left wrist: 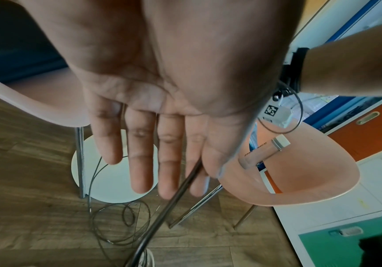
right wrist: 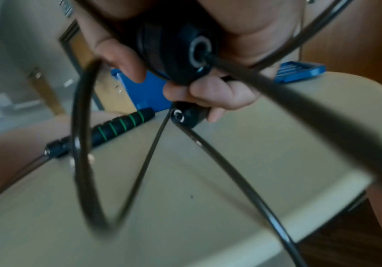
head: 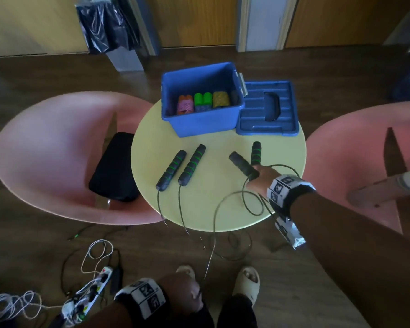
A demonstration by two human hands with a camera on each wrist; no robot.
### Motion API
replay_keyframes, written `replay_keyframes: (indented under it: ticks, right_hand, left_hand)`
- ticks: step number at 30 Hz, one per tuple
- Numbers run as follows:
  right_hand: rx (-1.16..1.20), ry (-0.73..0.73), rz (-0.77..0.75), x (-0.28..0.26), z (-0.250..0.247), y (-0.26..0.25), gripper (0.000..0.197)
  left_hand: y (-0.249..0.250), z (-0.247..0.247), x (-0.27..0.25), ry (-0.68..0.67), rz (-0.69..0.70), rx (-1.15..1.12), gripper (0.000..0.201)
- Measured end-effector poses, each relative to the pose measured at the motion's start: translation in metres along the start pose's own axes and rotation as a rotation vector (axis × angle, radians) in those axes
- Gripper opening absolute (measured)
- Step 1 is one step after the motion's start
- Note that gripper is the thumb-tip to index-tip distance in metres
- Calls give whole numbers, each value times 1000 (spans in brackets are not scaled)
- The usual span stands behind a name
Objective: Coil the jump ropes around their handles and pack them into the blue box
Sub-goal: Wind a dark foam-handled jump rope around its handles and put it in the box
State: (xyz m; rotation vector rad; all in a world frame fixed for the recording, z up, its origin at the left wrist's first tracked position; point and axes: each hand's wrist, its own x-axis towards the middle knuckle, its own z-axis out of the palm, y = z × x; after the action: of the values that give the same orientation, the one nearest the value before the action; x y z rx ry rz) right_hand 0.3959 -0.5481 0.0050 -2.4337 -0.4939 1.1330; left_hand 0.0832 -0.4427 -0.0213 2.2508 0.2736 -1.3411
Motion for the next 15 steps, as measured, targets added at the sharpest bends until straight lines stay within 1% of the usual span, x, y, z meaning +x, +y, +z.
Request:
replay_keyframes:
  ticks: [2, 4, 5, 7, 8, 10, 12, 13, 15]
  right_hand:
    - [146, 76, -18, -16, -9, 10, 18]
    - [311, 161, -45, -43, -21, 19, 23]
    - [371, 238, -61, -61, -28, 23, 26]
    - [403, 482, -100, -104, -39, 27, 30]
    - [450, 569, -141, -129, -43, 23, 34]
    - [683, 627, -295, -175, -53, 11, 42]
    - [824, 723, -342, -212, -64, 5, 51]
    - [853, 785, -339, -229, -67, 2, 54]
    - [896, 873, -371, -256, -72, -3, 59]
  left_hand:
    - [-7, -8, -1, 41, -3, 16, 37]
    - [-15, -14, -1, 90, 27, 14, 27]
    - [-17, -19, -2, 113, 56, -10, 28]
    - [-22, -25, -4, 169, 116, -71, 38]
    - [-25, -30, -5, 213, 157, -138, 40]
    - [-28, -38, -7, 274, 209, -257, 32]
    - [-28, -48, -11, 299, 243, -288, 34]
    - [-28, -53, -13, 329, 263, -283, 34]
    - [-26, -65, -21, 412, 303, -261, 28]
